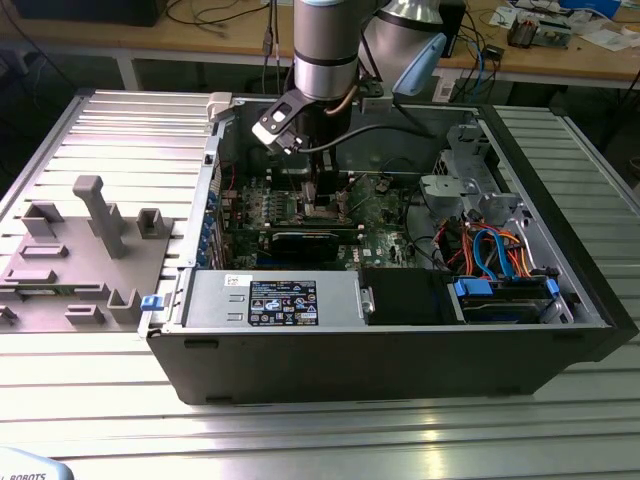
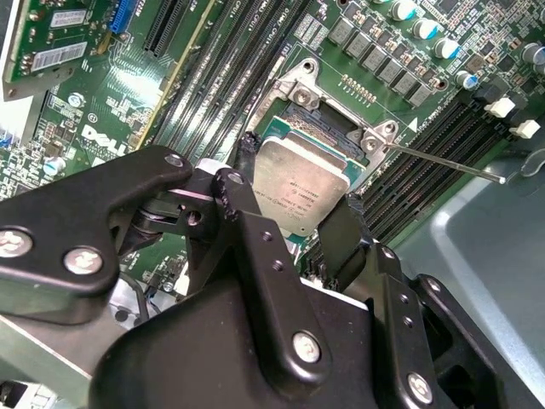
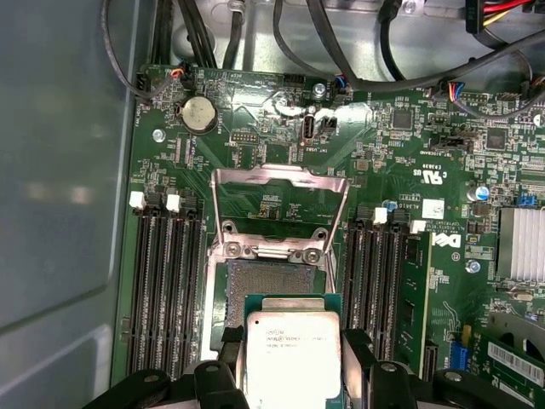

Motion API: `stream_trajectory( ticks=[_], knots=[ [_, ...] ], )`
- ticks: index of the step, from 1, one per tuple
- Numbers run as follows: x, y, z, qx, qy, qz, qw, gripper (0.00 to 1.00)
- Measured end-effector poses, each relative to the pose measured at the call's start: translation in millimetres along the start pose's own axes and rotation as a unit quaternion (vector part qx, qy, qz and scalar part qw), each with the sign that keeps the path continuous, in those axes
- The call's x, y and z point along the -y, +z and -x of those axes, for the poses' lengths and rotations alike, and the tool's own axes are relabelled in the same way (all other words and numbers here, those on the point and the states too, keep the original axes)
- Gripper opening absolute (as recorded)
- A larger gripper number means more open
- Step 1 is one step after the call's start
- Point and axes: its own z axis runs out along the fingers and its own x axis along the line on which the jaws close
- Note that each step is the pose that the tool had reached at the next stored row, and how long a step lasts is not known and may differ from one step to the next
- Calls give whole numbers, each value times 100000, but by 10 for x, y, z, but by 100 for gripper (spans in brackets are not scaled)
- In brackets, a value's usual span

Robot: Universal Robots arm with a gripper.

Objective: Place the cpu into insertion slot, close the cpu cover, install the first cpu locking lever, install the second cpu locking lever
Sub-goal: 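Place the cpu into insertion slot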

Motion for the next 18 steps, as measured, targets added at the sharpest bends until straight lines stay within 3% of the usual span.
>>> stream_trajectory(
  ticks=[18],
  knots=[
    [2, 52, -1, 0, 2, -1, 100000, 55]
  ],
)
